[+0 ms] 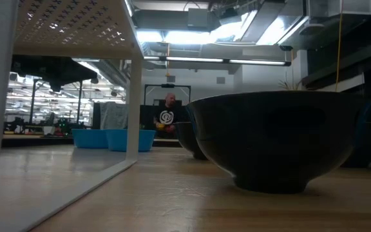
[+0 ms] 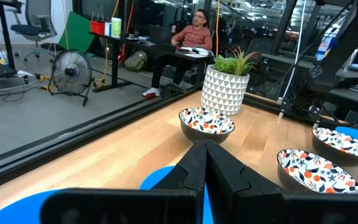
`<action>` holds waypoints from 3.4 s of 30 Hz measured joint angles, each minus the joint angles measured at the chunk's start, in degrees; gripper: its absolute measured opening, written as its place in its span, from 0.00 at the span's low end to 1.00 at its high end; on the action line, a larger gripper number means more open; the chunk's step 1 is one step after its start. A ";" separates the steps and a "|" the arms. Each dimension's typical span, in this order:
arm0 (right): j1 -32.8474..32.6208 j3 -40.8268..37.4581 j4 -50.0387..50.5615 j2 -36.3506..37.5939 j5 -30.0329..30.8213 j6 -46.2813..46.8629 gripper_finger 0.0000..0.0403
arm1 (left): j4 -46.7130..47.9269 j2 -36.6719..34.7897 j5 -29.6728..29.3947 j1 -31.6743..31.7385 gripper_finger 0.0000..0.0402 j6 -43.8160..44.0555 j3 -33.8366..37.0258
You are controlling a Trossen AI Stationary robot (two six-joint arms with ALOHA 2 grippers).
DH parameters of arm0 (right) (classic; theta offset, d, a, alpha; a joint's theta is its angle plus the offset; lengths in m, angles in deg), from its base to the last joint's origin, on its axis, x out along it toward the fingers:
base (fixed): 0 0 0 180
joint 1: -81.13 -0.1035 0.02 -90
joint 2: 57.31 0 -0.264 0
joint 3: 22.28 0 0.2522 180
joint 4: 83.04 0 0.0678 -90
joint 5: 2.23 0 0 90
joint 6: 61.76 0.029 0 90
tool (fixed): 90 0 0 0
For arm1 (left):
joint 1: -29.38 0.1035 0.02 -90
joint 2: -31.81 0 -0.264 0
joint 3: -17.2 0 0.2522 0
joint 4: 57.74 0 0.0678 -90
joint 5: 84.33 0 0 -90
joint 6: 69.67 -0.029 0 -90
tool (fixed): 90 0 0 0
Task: Pick & Place Mini bowls
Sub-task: Stack the blue bowl on top of the right blue bowl on the shelf
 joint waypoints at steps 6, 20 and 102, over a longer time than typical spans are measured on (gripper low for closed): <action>-3.67 -10.07 0.14 2.69 4.40 -4.31 0.53 | -0.01 0.00 0.00 0.01 0.00 0.02 0.02; -14.75 -26.07 -1.81 10.56 13.18 18.99 0.53 | 0.00 0.00 0.00 0.00 0.00 0.00 0.01; -16.35 -28.95 -17.77 10.45 16.85 19.26 0.02 | 0.00 0.00 -0.02 0.01 0.00 0.01 0.02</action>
